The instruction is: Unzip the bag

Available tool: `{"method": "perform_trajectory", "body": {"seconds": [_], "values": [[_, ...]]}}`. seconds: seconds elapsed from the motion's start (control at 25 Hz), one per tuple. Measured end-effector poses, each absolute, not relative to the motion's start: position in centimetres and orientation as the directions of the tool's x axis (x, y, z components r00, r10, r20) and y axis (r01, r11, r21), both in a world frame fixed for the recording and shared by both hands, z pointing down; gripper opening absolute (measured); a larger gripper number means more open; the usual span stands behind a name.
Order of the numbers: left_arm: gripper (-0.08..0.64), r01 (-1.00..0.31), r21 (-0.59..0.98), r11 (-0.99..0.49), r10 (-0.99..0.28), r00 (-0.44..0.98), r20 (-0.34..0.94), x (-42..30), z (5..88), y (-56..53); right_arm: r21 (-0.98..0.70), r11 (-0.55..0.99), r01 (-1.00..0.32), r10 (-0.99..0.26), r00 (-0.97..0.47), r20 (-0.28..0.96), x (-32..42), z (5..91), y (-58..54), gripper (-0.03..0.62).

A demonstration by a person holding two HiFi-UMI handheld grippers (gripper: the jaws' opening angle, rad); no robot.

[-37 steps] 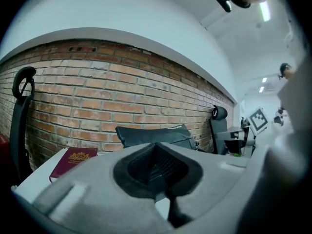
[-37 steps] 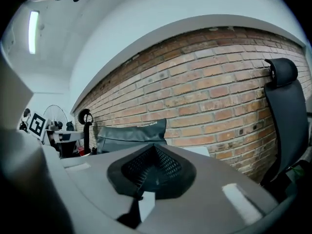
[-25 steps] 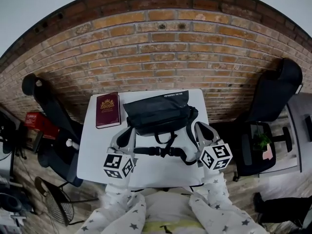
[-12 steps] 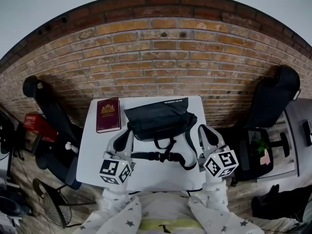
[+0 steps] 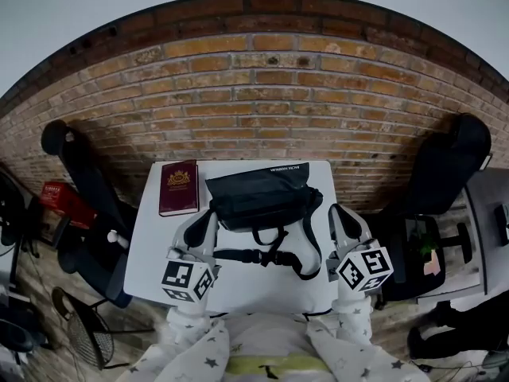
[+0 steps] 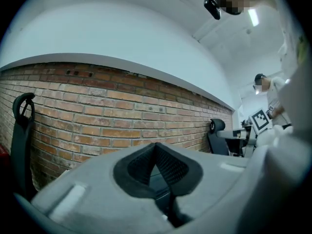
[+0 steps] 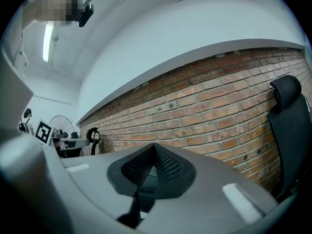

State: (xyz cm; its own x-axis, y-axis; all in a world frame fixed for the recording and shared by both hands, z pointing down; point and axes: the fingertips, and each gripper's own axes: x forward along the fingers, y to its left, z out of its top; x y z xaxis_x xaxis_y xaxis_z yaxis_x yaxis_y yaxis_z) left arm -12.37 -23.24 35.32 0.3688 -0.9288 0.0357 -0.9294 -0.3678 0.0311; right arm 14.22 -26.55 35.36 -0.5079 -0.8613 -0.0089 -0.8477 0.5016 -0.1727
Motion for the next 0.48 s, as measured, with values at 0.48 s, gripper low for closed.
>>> {"method": "perform_trajectory", "body": {"seconds": [0.48], "values": [[-0.002,-0.942,-0.002,-0.335,-0.942,0.335,0.036,-13.5,35.0,-22.9,-0.161,0.500,-0.851,-0.864,-0.503,-0.023,14.5,34.9,-26.2,0.008]]}}
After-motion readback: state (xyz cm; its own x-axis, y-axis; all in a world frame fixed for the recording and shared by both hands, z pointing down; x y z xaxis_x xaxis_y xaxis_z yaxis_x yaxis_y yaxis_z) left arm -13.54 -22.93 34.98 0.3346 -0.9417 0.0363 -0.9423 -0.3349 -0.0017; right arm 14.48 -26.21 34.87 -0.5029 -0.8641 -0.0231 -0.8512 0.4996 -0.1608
